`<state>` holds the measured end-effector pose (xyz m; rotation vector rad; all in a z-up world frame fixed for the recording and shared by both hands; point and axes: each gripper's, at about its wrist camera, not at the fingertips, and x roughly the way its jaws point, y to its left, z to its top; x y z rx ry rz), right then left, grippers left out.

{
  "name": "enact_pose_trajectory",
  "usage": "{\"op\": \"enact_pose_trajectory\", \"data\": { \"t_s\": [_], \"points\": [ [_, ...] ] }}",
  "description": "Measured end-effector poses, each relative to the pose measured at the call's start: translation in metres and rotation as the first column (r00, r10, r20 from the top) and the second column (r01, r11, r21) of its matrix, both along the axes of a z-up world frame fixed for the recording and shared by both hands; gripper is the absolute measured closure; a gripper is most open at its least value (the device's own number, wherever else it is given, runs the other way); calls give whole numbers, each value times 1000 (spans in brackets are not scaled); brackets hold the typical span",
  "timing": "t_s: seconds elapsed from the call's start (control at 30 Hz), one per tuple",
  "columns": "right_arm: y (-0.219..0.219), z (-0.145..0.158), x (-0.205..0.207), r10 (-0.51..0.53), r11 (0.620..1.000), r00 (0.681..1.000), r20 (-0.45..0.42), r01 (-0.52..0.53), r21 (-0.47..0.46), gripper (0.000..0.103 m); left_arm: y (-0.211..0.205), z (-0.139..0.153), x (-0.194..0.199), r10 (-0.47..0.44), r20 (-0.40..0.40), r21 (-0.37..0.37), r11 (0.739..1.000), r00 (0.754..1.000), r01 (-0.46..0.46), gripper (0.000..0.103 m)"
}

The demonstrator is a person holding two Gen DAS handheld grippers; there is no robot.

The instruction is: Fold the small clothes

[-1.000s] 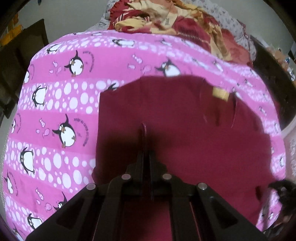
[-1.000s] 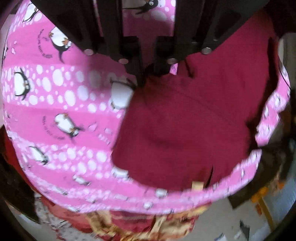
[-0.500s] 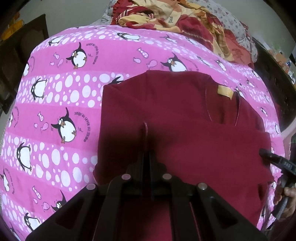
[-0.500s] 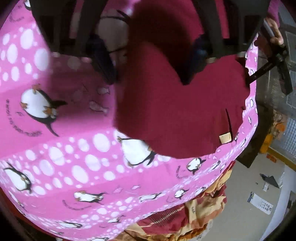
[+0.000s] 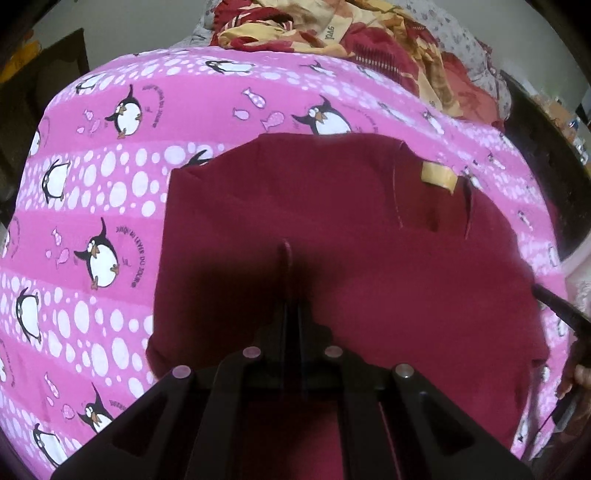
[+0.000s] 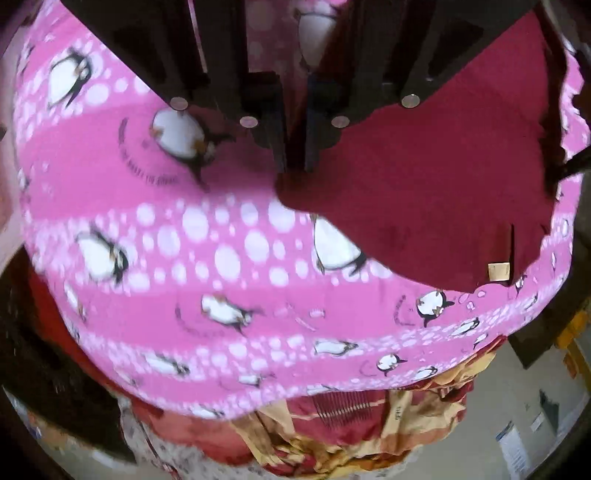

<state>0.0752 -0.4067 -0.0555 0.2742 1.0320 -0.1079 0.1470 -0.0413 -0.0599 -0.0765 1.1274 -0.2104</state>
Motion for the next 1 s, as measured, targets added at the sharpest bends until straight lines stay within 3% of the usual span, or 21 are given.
{"op": "enact_pose_trajectory", "data": {
  "t_s": [0.1, 0.2, 0.3, 0.37, 0.4, 0.47, 0.53, 0.6, 0.77, 0.83, 1.0],
  "points": [
    [6, 20, -12, -1, 1000, 999, 48, 0, 20, 80, 6, 9, -4, -8, 14, 2, 1000, 1000, 8, 98],
    [33, 33, -25, 91, 995, 992, 92, -94, 38, 67, 8, 7, -8, -5, 16, 2, 1000, 1000, 5, 98],
    [71, 13, -23, 217, 976, 976, 3, -217, -13, 67, 6, -6, -7, 12, -7, 18, 1000, 1000, -12, 98],
    [82, -13, -17, 215, 971, 973, -88, -223, -82, 67, 7, -12, -7, 22, -14, 23, 999, 1000, -22, 94],
    [80, -17, -17, 210, 974, 974, -90, -216, -70, 66, 9, -13, -7, 28, -23, 17, 999, 999, -28, 93],
    [75, -10, -20, 174, 983, 982, -74, -178, -40, 63, 16, -9, -11, 35, -27, -10, 999, 999, -35, 89],
    [74, 4, -27, 169, 984, 984, -49, -172, -49, 63, 23, 1, -19, 39, -6, -8, 999, 999, -39, 71],
    [75, 15, -37, 177, 980, 983, -45, -180, -88, 60, 30, 11, -30, 40, 32, 21, 999, 999, -41, 64],
    [82, 15, -71, 200, 978, 978, -60, -203, -50, 53, 44, 17, -68, 0, 32, 31, 1000, 1000, -1, 62],
    [88, 12, -85, 200, 978, 977, -68, -204, -52, 40, 48, 16, -85, -24, 10, 18, 1000, 1000, 24, 61],
    [95, -9, -104, 187, 981, 976, -110, -191, -24, 39, 42, 5, -122, -108, -21, 15, 994, 994, 108, 56]
  ]
}}
